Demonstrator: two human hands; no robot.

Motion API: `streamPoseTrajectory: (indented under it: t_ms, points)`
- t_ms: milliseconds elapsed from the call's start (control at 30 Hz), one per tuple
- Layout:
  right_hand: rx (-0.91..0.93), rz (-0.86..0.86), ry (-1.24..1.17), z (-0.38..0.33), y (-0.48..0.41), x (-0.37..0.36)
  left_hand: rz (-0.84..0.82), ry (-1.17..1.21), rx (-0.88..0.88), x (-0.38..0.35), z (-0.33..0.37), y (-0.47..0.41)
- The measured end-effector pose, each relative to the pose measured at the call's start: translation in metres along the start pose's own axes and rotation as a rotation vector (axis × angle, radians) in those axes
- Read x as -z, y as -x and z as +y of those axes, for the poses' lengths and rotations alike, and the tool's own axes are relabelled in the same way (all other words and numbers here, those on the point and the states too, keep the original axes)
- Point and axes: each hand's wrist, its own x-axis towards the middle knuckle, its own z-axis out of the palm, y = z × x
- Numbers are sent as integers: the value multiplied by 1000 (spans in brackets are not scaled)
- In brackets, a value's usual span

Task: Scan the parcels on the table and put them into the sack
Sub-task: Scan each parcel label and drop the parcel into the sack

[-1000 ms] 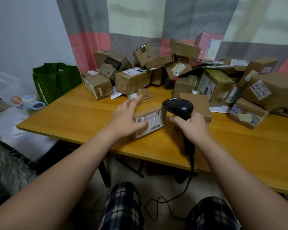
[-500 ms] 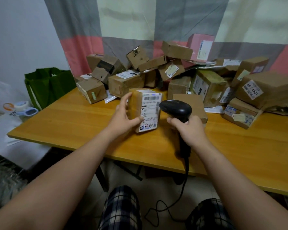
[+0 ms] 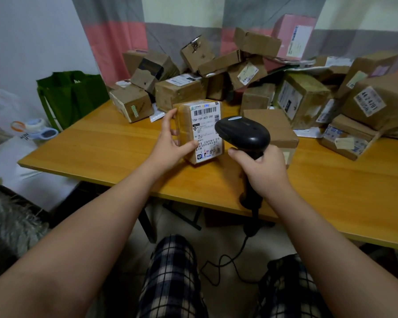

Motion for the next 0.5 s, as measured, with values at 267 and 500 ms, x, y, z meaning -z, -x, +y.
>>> streamPoseTrajectory:
  t_ms: [267, 500]
  points:
    - [13, -31, 8, -4, 5, 0, -34, -2, 28, 1, 6, 2]
    - [-7, -29, 10, -7, 6, 1, -22, -8, 36, 0, 4, 1]
